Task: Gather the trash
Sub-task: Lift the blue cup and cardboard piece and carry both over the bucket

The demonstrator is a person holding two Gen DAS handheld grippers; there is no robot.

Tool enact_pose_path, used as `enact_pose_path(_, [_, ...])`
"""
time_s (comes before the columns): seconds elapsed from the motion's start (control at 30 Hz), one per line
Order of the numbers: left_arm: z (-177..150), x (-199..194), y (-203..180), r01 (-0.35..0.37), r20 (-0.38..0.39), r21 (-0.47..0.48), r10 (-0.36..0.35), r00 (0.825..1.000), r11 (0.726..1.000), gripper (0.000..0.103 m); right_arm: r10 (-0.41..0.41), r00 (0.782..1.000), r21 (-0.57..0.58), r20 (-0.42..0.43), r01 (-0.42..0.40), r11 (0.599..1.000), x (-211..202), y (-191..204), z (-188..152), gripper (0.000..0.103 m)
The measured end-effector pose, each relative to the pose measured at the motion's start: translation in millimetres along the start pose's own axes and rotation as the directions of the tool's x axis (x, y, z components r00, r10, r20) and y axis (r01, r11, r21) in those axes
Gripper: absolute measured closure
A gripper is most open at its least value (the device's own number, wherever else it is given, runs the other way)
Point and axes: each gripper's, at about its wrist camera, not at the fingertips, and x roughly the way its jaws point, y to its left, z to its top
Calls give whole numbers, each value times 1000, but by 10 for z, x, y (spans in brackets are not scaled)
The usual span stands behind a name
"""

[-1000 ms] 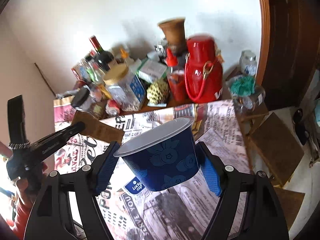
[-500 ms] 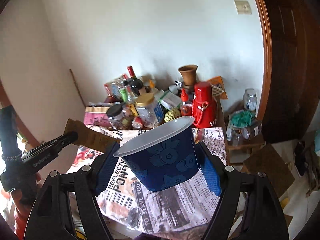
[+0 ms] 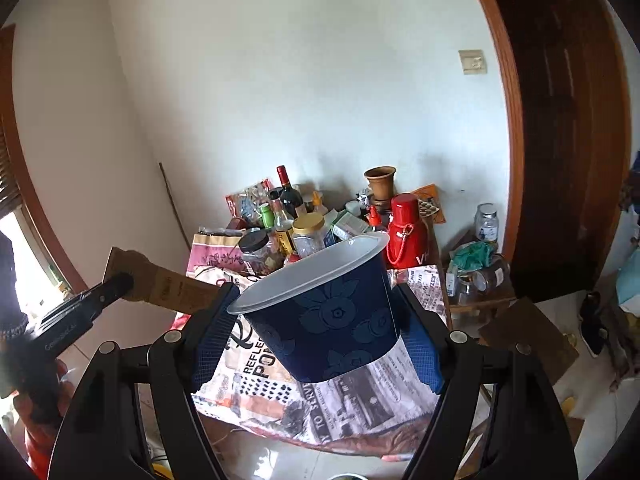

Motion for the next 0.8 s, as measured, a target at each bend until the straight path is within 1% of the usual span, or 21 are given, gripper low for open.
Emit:
enact_pose_path(0.07, [-90, -170, 79, 23, -10, 8, -23, 1000, 1000, 87, -17, 1000, 15, 4, 16, 1000, -109, 91, -95, 28])
enact_pose_path(0.23, [-343, -605, 272, 58, -36, 30, -56, 998, 998, 87, -43, 999, 54, -3, 43, 998, -377, 377, -406, 28])
enact_pose_path(0.3, [-471, -776, 352, 70, -49, 38, -68, 996, 997, 87, -61, 998, 62, 2, 61, 996, -514, 515, -571, 28])
enact_pose_path(0.4, [-659, -998, 421, 84, -74, 44, -80, 994, 996, 87, -74, 997, 85, -12, 74, 994, -681, 656, -800, 28])
enact_pose_path(0.47, [-764, -1089, 457, 97, -93, 39, -93, 991, 994, 87, -81, 996, 93, -23, 83, 992, -786, 733, -963, 28])
enact_pose_path(0.6, [-968, -1180, 509, 127, -153, 50, -118, 981, 991, 87, -119, 990, 122, -77, 128, 984, -882, 797, -1225, 28])
enact_pose_path(0.7, [-1102, -1198, 522, 141, -189, 53, -129, 973, 989, 87, -133, 983, 144, -124, 150, 978, -881, 784, -1340, 28])
enact_pose_path(0.8, [-1261, -1162, 528, 143, -223, 54, -128, 966, 988, 87, -151, 975, 137, -162, 174, 975, -873, 796, -1466, 28])
